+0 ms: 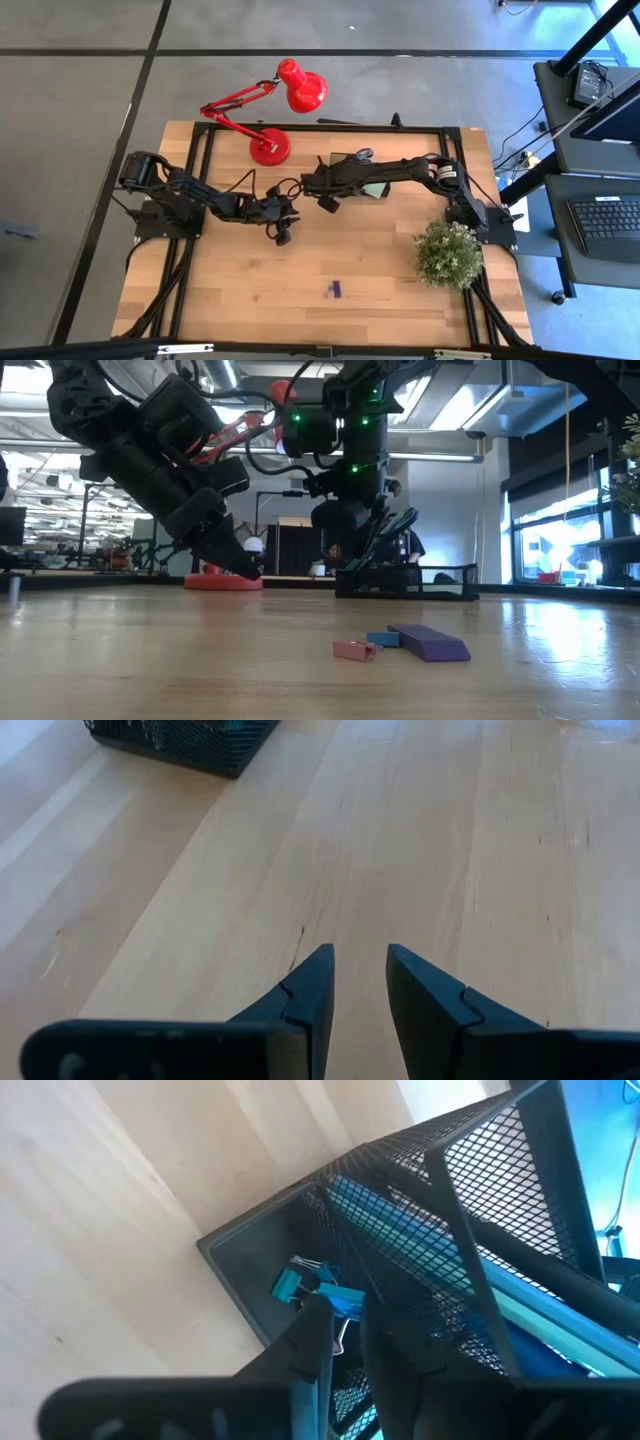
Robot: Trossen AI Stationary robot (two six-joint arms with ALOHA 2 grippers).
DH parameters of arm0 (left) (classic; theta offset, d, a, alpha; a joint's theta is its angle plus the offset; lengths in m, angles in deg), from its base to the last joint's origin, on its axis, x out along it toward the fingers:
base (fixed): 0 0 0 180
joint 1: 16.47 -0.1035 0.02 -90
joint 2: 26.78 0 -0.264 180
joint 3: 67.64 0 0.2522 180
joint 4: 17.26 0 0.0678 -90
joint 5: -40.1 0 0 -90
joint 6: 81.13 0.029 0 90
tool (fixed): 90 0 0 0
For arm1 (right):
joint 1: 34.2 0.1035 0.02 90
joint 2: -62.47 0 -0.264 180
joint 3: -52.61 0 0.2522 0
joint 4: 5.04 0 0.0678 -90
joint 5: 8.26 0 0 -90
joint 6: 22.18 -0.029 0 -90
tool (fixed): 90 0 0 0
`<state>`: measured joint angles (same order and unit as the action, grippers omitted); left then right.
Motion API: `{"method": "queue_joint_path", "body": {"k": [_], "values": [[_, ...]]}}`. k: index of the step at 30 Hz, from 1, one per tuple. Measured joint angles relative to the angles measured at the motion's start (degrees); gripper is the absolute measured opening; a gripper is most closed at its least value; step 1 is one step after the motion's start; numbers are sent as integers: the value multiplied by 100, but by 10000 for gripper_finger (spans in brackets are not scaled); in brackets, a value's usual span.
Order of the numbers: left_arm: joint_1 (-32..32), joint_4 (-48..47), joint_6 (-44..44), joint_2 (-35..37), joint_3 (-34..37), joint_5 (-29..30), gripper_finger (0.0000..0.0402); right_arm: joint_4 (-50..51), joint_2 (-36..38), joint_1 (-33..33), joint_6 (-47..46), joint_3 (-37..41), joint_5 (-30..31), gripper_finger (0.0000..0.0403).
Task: Pick and place office supplies into organizer
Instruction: Put the top blue binder clip into the black desk organizer
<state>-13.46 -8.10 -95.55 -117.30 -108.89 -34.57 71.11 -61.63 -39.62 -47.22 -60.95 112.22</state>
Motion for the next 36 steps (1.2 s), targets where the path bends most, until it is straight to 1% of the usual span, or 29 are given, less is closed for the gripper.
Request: {"method": "queue_joint_path", "body": {"k": [9,12,18,22,36], "values": [[2,-11,0,0,0,2,88,-19,0,-10,-25,10,-2,55],[2,-15,0,0,0,0,88,-266,4,-10,-33,220,-7,55],[2,-42,-1,0,0,0,88,-413,5,-10,-37,753,4,55],[2,-44,0,0,0,2,88,-475,7,-10,-151,888,53,55],[1,-46,5,1,0,0,88,-558,7,-12,-170,915,31,58]]}}
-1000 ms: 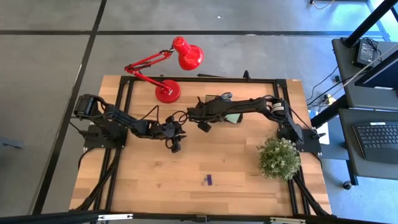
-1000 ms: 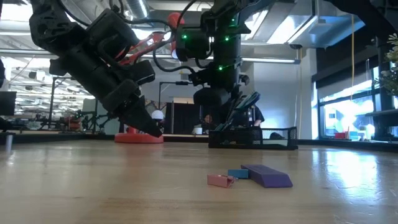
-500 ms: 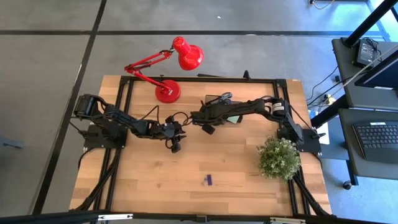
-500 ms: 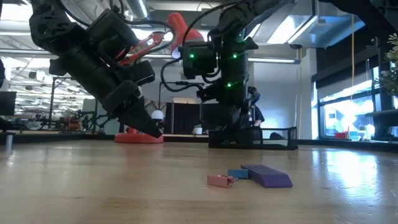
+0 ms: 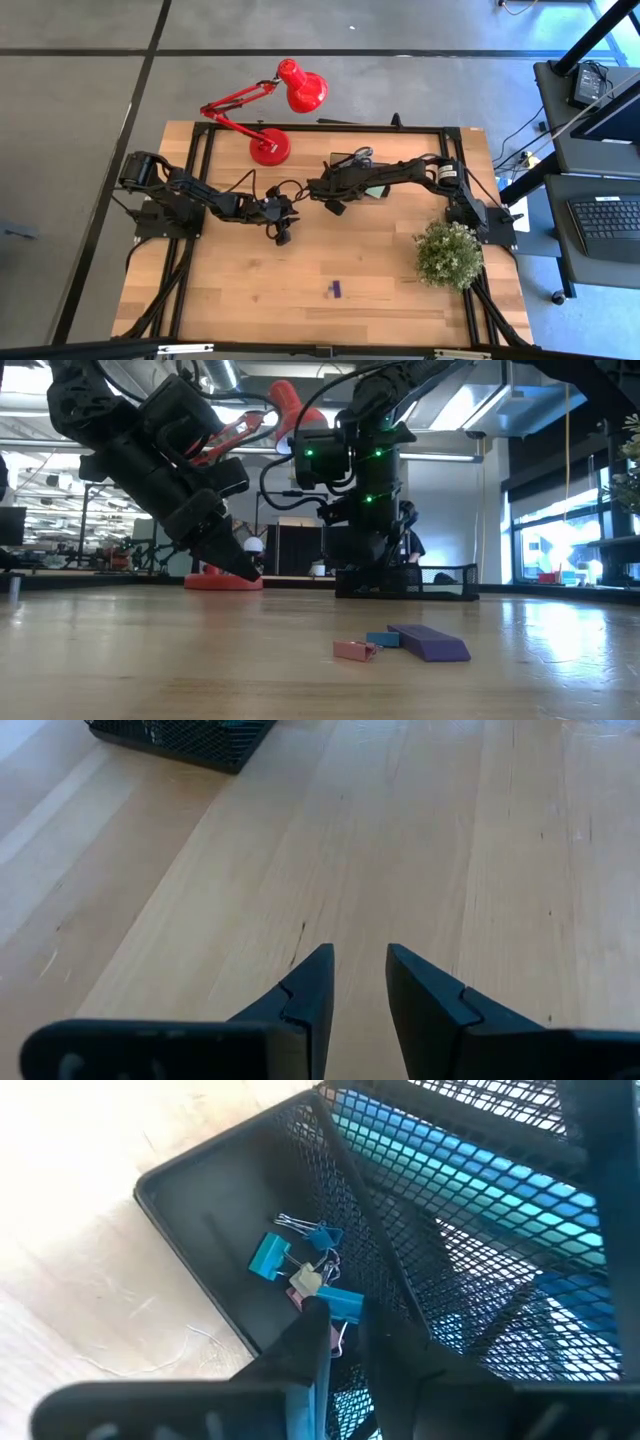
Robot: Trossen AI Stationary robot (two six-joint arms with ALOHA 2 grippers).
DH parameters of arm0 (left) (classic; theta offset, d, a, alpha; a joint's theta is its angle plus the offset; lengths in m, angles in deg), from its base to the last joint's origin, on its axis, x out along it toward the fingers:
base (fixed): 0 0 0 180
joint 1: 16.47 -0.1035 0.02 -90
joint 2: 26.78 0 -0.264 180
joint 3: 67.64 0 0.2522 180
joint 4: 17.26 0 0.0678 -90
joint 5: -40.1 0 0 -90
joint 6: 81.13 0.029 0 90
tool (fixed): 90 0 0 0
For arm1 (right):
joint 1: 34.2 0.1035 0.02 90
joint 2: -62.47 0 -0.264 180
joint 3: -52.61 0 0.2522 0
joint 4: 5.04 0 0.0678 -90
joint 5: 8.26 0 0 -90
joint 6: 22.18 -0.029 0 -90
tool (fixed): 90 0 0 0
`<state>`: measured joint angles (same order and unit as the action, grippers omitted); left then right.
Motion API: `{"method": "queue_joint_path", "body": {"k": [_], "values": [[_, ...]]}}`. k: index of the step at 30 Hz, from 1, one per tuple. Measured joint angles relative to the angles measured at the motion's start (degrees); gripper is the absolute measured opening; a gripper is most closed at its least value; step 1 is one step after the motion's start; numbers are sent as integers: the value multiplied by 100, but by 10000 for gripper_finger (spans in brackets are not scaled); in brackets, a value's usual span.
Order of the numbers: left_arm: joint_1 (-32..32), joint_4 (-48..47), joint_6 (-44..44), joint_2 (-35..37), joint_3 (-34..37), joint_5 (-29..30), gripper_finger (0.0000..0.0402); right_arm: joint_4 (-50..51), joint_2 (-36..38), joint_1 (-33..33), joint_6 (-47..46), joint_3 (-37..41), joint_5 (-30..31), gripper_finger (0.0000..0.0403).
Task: Pick and place office supplies into organizer
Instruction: Put the top blue binder clip into the black desk organizer, then put the blue eraser into the black desk organizer
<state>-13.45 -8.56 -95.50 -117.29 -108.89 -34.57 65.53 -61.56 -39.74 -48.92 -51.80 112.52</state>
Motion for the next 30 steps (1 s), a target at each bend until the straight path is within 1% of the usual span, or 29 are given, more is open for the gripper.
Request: {"method": "queue_joint_path", "body": {"k": [4,9,12,15,19,23,27,30], "values": [[-1,0,-2,-1,0,0,88,26,6,1,1,0,1,80],[-1,0,0,-1,0,0,88,186,7,9,-8,-131,-79,128],[-1,0,-3,-1,0,1,88,402,4,20,-147,-322,-100,152],[0,-2,0,-1,0,0,88,699,4,75,-155,-547,-87,167],[0,-4,1,-1,0,1,88,1396,4,287,-314,-1040,-71,173],[-1,-9,2,-1,0,0,88,2206,15,713,-429,-1632,-162,172],[1,-9,2,-1,0,0,88,2597,16,1277,-274,-2103,-448,168],[1,-9,-54,-1,0,0,88,2628,17,1753,-162,-2291,-779,165]]}}
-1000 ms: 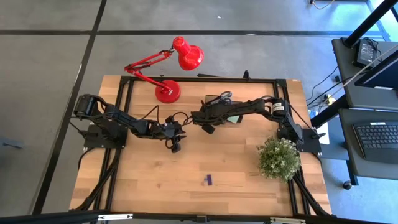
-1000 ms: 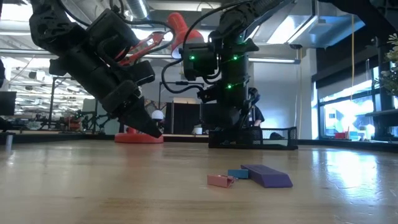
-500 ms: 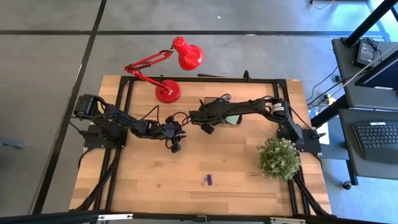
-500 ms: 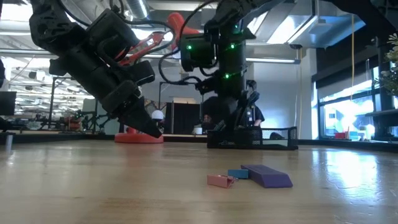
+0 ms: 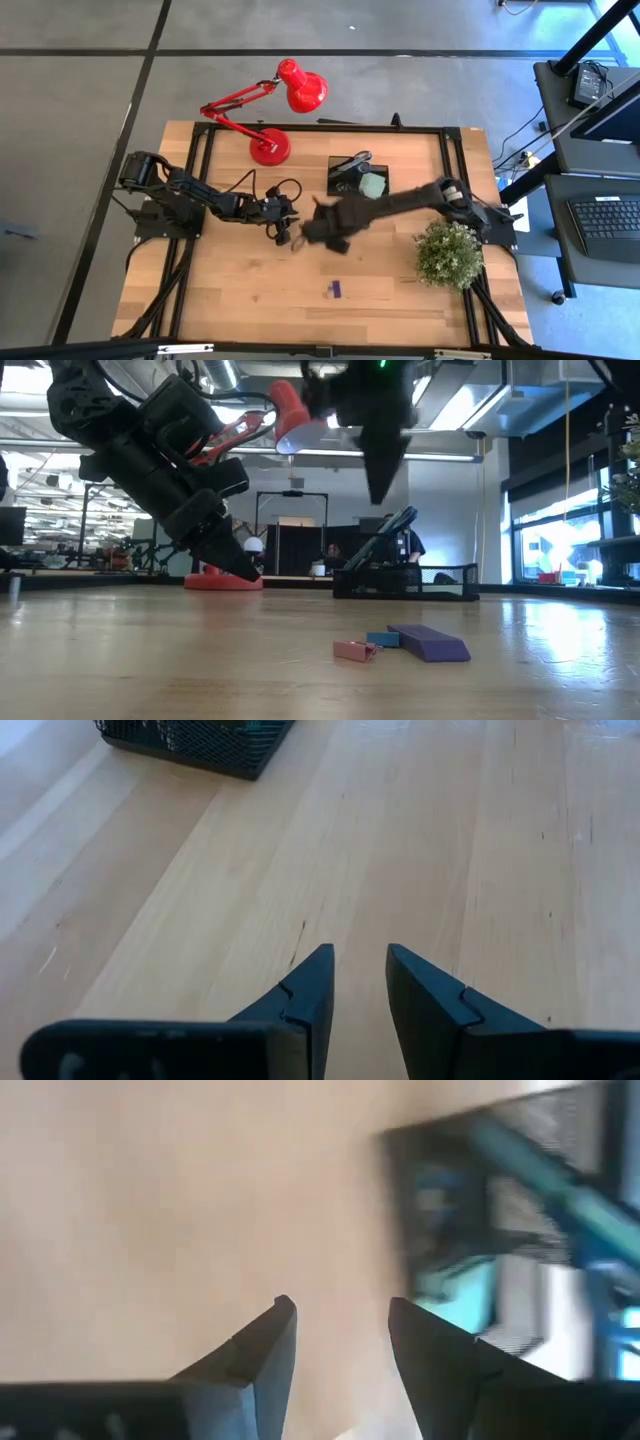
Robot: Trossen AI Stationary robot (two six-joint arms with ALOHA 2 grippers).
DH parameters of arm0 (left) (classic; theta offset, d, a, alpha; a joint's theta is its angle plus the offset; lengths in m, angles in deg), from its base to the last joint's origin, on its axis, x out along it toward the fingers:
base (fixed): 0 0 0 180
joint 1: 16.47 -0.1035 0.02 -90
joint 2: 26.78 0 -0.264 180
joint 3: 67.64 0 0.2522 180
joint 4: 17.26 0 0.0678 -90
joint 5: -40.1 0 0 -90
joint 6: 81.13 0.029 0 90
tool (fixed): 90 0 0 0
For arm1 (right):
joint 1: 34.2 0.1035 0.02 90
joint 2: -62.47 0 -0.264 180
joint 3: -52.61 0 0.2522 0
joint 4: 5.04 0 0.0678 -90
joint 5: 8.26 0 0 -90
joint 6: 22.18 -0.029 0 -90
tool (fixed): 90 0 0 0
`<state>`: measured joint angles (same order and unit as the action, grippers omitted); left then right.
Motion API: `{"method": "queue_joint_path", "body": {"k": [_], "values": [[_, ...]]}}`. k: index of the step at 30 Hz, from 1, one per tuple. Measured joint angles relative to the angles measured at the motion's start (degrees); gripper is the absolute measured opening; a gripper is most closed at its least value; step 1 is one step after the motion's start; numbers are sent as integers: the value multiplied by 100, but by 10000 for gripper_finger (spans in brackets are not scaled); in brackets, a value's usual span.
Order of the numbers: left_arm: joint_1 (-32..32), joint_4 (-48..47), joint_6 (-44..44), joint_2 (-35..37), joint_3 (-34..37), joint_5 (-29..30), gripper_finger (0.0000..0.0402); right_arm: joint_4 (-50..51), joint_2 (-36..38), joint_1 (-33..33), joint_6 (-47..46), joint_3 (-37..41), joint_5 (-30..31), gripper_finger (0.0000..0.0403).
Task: Pick and place office supplies into organizer
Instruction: Put the blue eraser into the black desk organizer
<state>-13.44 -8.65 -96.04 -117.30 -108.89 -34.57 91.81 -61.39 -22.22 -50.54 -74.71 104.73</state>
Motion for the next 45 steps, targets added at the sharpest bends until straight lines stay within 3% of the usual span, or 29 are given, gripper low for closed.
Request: {"method": "queue_joint_path", "body": {"k": [3,7,12,18,23,29,45], "values": [[-2,0,-47,0,0,0,88,-68,0,444,-245,-33,-468,162],[-2,0,-145,0,0,0,88,-244,0,925,-1494,-35,-1086,160],[-2,0,-296,2,0,0,88,-590,0,1382,-2955,-35,-1115,160],[-1,1,-314,1,0,0,88,-881,0,1605,-3840,-35,-1118,174],[-1,0,-484,0,0,0,88,-1180,-47,1708,-4338,-35,-1114,217],[0,-11,-552,0,0,-2,88,-2049,-272,1822,-4198,-35,-1114,254],[0,-44,-390,1,0,0,88,-1934,-974,1871,-5293,-35,-1561,249]]}}
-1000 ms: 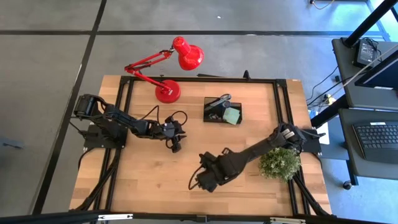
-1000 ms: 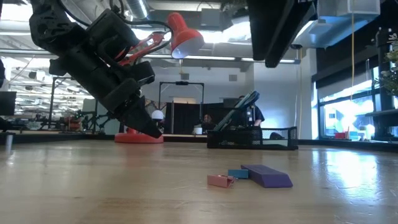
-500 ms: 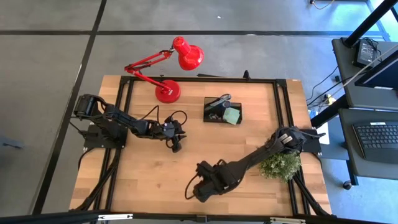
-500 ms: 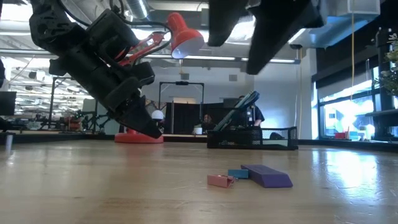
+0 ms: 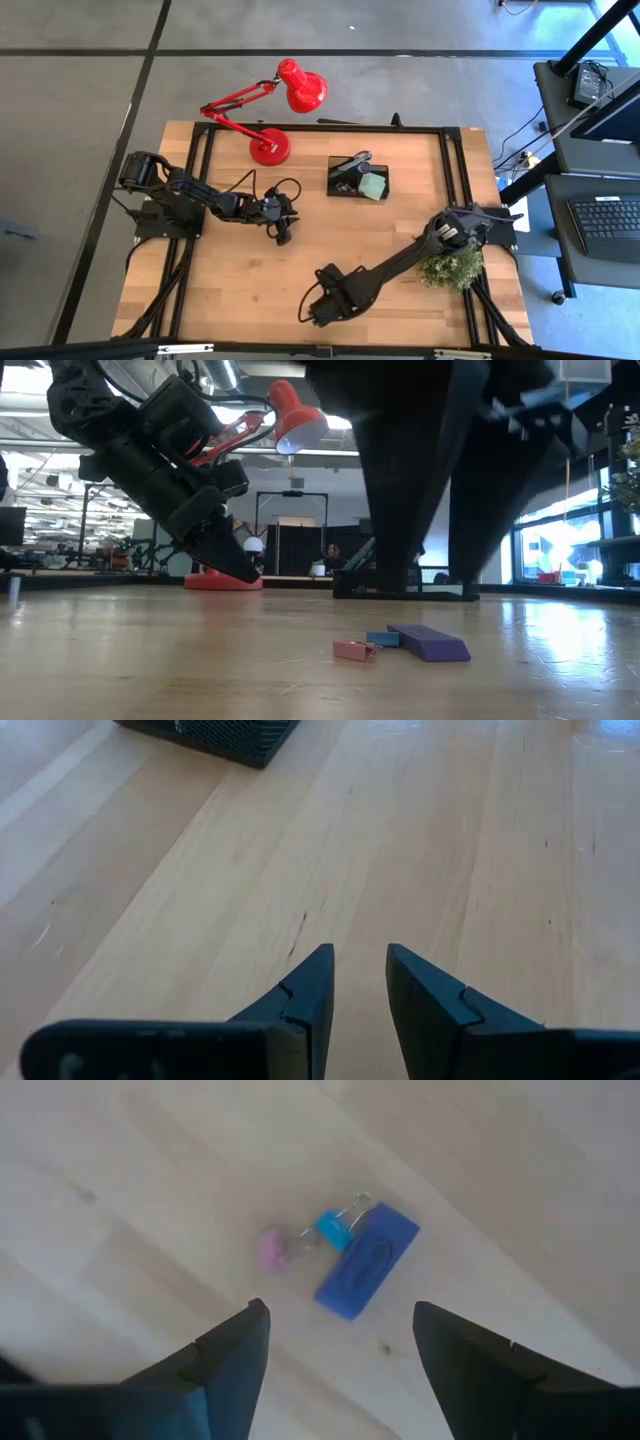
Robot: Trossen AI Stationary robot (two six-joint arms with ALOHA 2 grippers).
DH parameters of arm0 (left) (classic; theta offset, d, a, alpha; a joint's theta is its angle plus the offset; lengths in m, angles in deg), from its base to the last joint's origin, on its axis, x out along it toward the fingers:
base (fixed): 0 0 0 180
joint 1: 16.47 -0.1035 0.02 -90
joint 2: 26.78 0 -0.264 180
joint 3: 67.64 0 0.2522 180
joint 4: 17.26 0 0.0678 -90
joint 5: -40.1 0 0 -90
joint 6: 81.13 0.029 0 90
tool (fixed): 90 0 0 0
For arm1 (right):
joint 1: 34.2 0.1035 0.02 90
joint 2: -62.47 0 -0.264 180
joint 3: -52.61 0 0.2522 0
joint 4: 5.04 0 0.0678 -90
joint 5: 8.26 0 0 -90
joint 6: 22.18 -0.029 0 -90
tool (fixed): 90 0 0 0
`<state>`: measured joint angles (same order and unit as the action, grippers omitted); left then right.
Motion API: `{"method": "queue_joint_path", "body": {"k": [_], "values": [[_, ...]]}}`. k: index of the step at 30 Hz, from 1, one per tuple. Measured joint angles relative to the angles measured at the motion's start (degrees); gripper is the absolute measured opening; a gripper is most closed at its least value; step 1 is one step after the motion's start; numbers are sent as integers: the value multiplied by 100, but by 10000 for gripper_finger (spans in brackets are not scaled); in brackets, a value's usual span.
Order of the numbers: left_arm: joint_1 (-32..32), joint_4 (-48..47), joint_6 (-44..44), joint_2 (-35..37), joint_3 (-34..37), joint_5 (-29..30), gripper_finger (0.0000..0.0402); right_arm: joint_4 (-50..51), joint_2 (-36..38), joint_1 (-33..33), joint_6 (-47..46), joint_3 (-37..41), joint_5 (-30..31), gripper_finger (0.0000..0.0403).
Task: Pick and place office supplies into organizer
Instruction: Put the blue eraser into the black desk organizer
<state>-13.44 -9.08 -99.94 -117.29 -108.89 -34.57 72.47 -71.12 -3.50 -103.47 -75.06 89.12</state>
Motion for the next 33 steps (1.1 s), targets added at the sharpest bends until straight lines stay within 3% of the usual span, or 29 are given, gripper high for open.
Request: {"method": "queue_joint_path", "body": {"k": [15,23,33], "values": [[-1,7,4,-1,0,0,88,309,-509,-63,-245,-36,11,249],[-1,8,-5,-1,0,0,88,1290,-539,-100,-232,-13,44,249],[0,-89,-166,-1,0,0,88,1085,-537,-166,1191,-4,91,248]]}}
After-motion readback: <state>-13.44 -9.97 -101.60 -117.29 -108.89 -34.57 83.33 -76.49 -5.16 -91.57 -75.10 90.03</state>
